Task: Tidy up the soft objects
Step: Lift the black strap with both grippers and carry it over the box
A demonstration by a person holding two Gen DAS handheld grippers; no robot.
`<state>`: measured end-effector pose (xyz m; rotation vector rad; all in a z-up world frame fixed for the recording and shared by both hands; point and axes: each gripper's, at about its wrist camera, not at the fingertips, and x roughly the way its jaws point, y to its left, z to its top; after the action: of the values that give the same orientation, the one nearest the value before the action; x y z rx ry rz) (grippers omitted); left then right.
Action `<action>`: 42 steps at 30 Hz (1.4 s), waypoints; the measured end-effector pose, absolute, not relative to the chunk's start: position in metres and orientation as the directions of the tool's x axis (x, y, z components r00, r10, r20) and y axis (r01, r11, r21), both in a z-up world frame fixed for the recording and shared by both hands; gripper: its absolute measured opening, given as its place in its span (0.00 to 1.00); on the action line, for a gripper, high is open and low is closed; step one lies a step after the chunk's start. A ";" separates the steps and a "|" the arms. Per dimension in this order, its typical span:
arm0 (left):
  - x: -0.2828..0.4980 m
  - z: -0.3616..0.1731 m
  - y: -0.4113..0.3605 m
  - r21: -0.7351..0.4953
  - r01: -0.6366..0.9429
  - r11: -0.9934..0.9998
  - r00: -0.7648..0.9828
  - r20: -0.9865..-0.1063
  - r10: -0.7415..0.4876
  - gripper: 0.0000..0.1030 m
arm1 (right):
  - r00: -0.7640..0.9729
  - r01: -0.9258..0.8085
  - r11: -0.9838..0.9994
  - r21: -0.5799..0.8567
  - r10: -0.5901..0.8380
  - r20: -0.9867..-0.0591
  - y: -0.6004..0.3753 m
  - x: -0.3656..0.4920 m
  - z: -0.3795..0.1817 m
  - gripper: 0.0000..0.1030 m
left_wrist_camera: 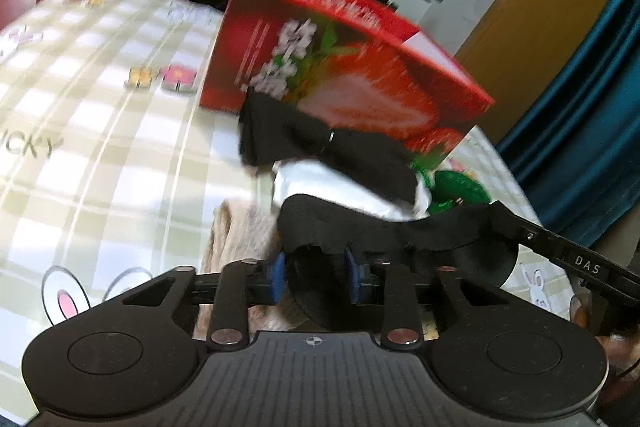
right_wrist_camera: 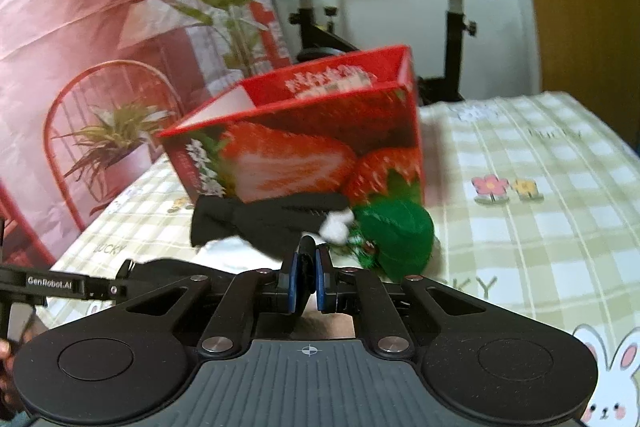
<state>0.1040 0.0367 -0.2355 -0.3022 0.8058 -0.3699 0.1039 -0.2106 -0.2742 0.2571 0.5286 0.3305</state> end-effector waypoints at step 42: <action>0.257 -0.093 -0.016 -0.061 0.238 0.969 0.896 -0.370 -0.243 0.10 | 0.937 -0.247 0.968 -0.047 0.226 -0.267 -0.197 0.294 -0.148 0.08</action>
<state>0.2569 -0.0162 -0.0928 -0.0143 0.3857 -0.2492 0.2936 -0.1970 -0.1482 -0.0802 0.2635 0.2417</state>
